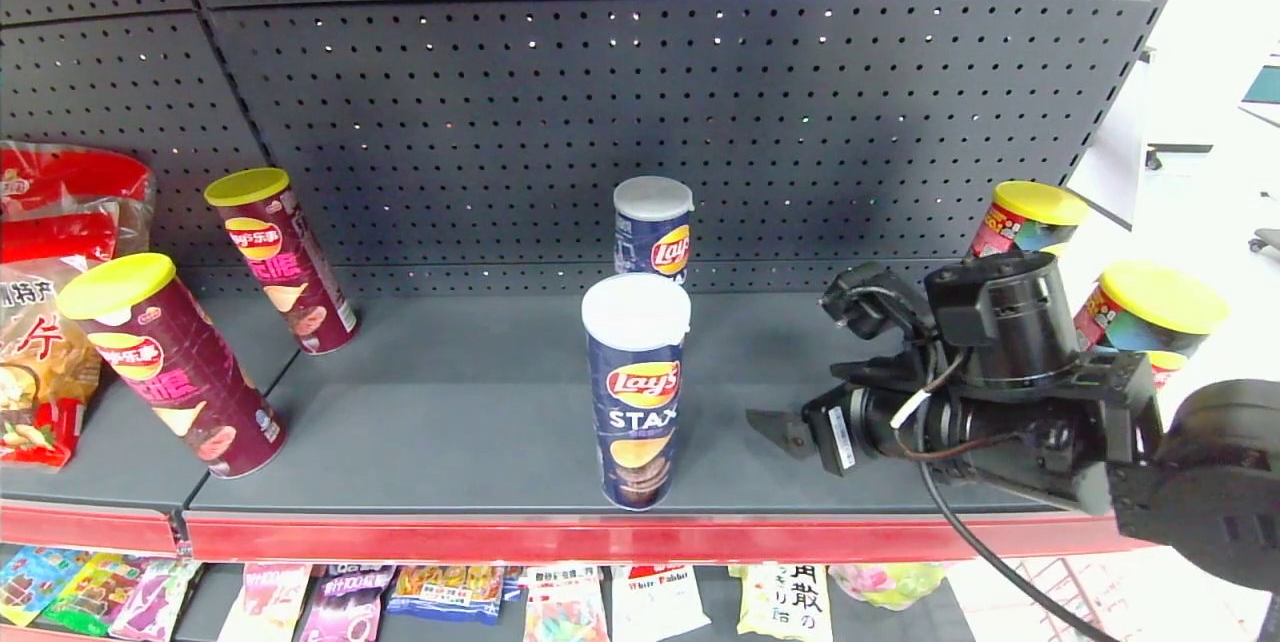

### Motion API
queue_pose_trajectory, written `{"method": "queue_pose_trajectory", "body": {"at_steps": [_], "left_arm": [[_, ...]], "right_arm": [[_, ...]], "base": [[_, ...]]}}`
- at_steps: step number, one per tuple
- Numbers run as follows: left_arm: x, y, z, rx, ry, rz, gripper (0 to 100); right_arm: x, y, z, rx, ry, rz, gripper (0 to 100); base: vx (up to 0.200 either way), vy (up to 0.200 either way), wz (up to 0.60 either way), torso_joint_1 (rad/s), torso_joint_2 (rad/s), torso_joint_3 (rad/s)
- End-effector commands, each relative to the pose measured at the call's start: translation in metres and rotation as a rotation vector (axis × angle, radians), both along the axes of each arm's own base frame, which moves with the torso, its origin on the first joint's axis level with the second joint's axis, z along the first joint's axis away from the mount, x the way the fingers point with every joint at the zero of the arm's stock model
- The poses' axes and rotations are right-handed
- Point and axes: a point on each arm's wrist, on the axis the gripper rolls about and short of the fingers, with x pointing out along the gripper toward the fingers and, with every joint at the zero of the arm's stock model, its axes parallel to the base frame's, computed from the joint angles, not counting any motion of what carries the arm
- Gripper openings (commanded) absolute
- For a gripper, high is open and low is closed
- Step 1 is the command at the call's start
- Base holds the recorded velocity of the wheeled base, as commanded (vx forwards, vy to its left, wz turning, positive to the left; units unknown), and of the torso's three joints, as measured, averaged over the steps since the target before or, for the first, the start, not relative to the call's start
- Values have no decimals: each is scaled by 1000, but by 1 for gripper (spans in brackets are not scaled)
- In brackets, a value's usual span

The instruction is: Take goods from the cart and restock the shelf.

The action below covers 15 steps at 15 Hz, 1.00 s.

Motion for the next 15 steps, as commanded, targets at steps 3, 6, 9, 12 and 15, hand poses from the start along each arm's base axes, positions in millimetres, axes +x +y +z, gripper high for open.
{"method": "queue_pose_trajectory", "body": {"at_steps": [3,6,9,12,15], "left_arm": [[0,0,0,0,0,0,100],[0,0,0,0,0,0,100],[0,0,0,0,0,0,100],[0,0,0,0,0,0,100],[0,0,0,0,0,0,100]], "right_arm": [[6,25,-14,-44,12,27,100],[5,35,-19,-54,22,56,100],[6,40,-25,-65,34,64,100],[-2,25,-24,-59,46,54,100],[-11,9,-8,39,33,147,100]], "base": [[0,0,0,0,0,0],[0,0,0,0,0,0],[0,0,0,0,0,0],[0,0,0,0,0,0],[0,0,0,0,0,0]]}}
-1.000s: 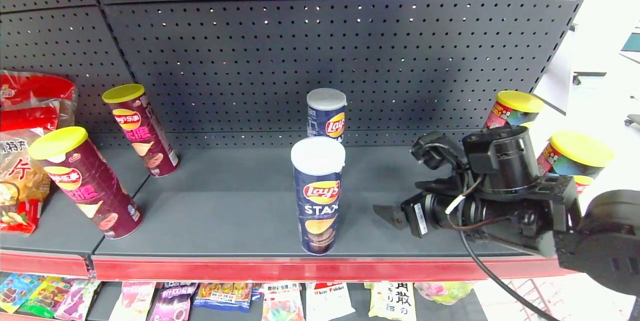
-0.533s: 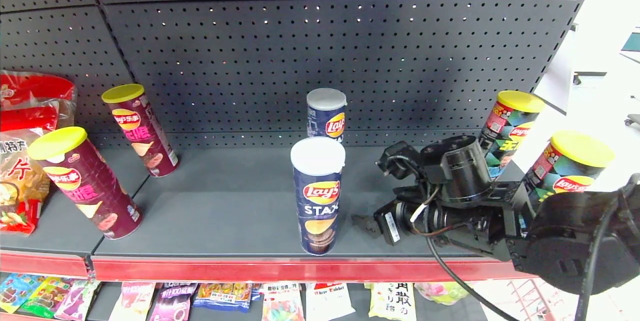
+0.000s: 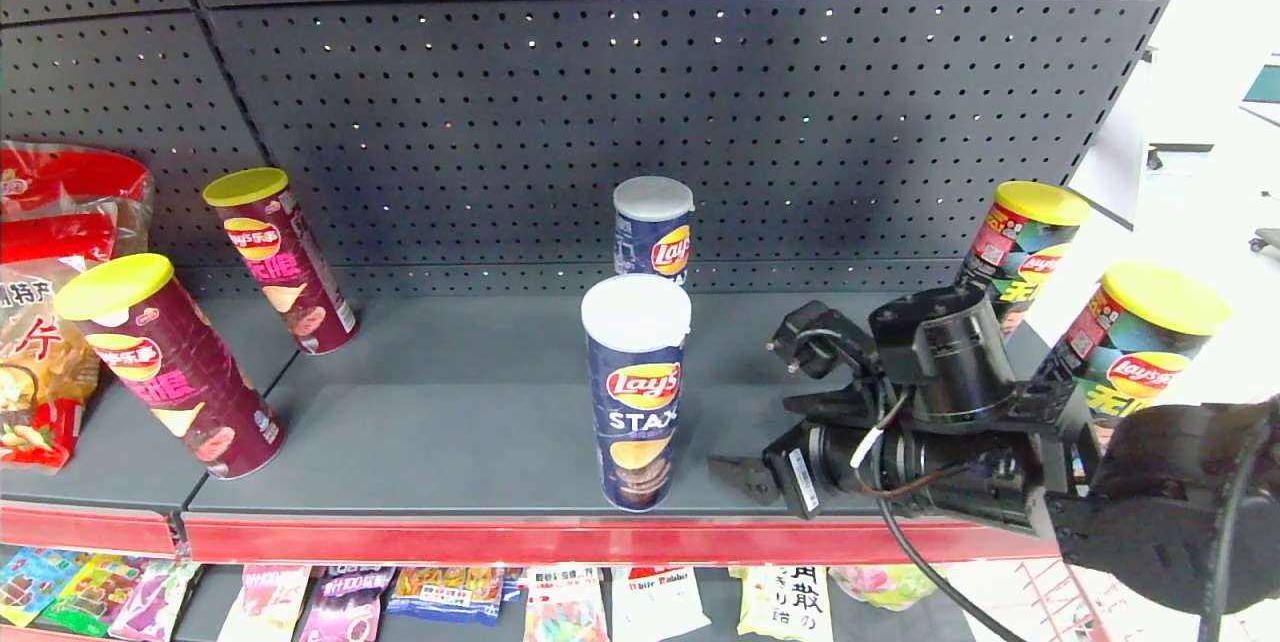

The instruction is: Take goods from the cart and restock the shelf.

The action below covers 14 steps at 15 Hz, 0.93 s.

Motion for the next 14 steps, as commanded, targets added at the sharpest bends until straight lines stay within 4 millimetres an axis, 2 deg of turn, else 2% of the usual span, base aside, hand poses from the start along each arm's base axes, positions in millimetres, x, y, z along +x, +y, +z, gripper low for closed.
{"method": "queue_pose_trajectory", "body": {"at_steps": [1,3,7,10,14], "left_arm": [[0,0,0,0,0,0,100],[0,0,0,0,0,0,100],[0,0,0,0,0,0,100],[0,0,0,0,0,0,100],[0,0,0,0,0,0,100]], "right_arm": [[-12,-18,25,128,-28,148,100],[-9,-18,32,209,-71,297,100],[4,-7,31,315,-162,472,100],[7,-5,28,305,-168,497,100],[21,2,25,300,-220,508,100]], "base": [[0,0,0,0,0,0],[0,0,0,0,0,0],[0,0,0,0,0,0],[0,0,0,0,0,0],[0,0,0,0,0,0]]}}
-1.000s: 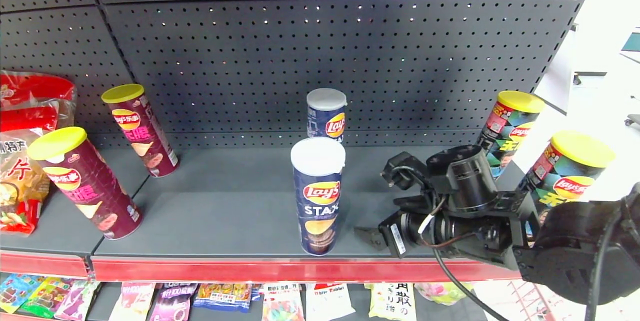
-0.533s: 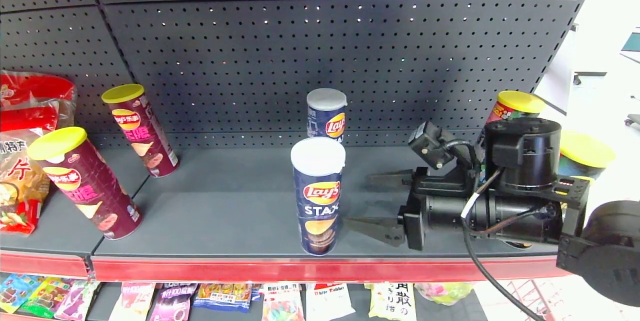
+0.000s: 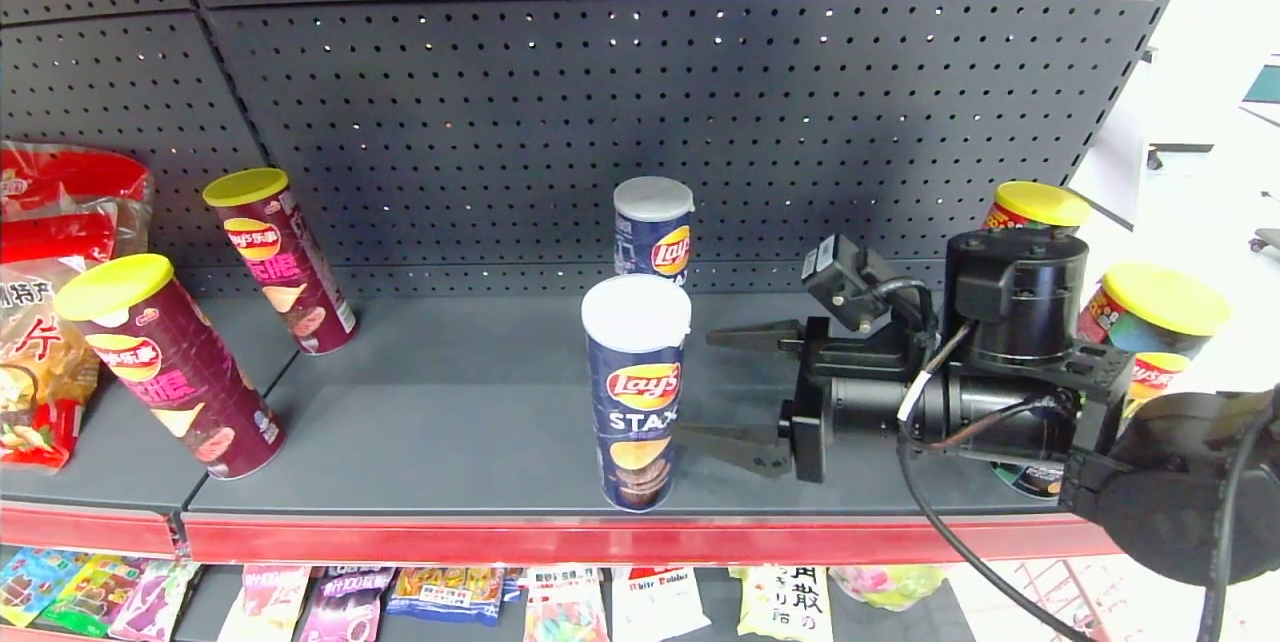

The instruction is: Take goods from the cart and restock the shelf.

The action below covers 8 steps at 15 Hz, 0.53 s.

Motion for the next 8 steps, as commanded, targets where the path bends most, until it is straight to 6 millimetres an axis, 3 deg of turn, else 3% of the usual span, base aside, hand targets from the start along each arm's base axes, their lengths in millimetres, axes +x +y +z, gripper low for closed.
{"method": "queue_pose_trajectory", "body": {"at_steps": [1,8], "left_arm": [[0,0,0,0,0,0,100],[0,0,0,0,0,0,100]], "right_arm": [[8,6,-6,-4,5,3,100],[15,24,-8,20,-50,95,100]], "base": [[0,0,0,0,0,0],[0,0,0,0,0,0]]}}
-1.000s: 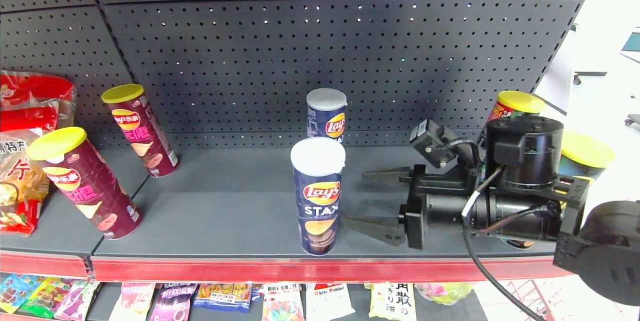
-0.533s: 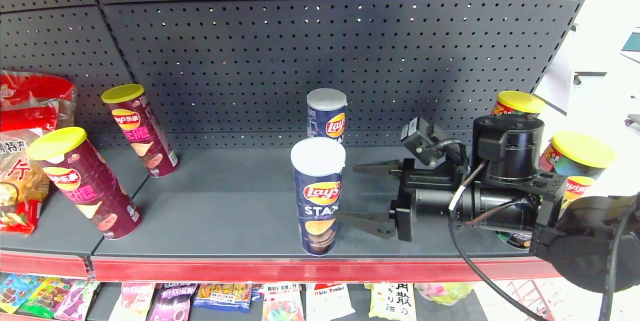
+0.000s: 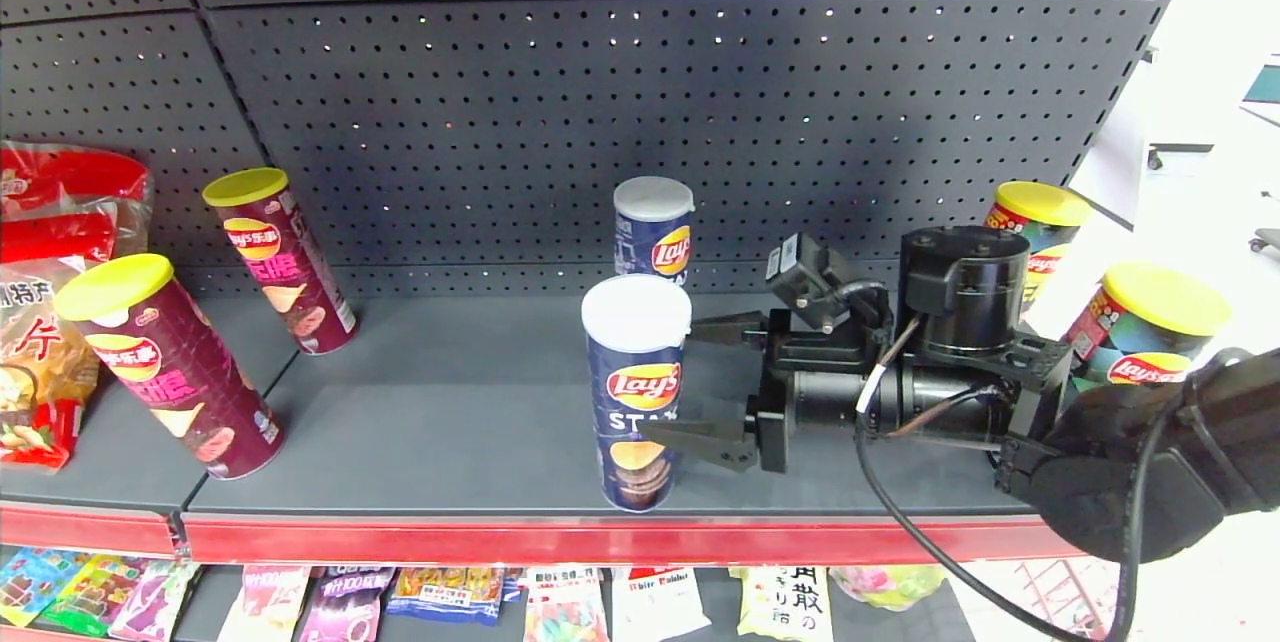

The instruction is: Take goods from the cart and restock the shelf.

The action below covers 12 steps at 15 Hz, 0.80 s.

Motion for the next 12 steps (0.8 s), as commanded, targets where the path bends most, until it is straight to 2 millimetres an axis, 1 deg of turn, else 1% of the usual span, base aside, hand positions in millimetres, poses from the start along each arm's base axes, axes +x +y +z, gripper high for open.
{"method": "queue_pose_trajectory", "body": {"at_steps": [1,3,4,7,9,10,12], "left_arm": [[0,0,0,0,0,0,100],[0,0,0,0,0,0,100],[0,0,0,0,0,0,100],[0,0,0,0,0,0,100],[0,0,0,0,0,0,100],[0,0,0,0,0,0,100],[0,0,0,0,0,0,100]], "right_arm": [[1,6,-3,-3,1,14,100],[-2,15,-1,3,-5,40,100],[-1,20,-1,8,-11,49,100],[7,28,1,20,-23,49,100],[5,32,1,20,-24,58,100],[3,35,-1,17,-22,68,0],[2,37,-1,17,-20,70,0]], "base": [[0,0,0,0,0,0],[0,0,0,0,0,0],[0,0,0,0,0,0],[0,0,0,0,0,0],[0,0,0,0,0,0],[0,0,0,0,0,0],[0,0,0,0,0,0]]}}
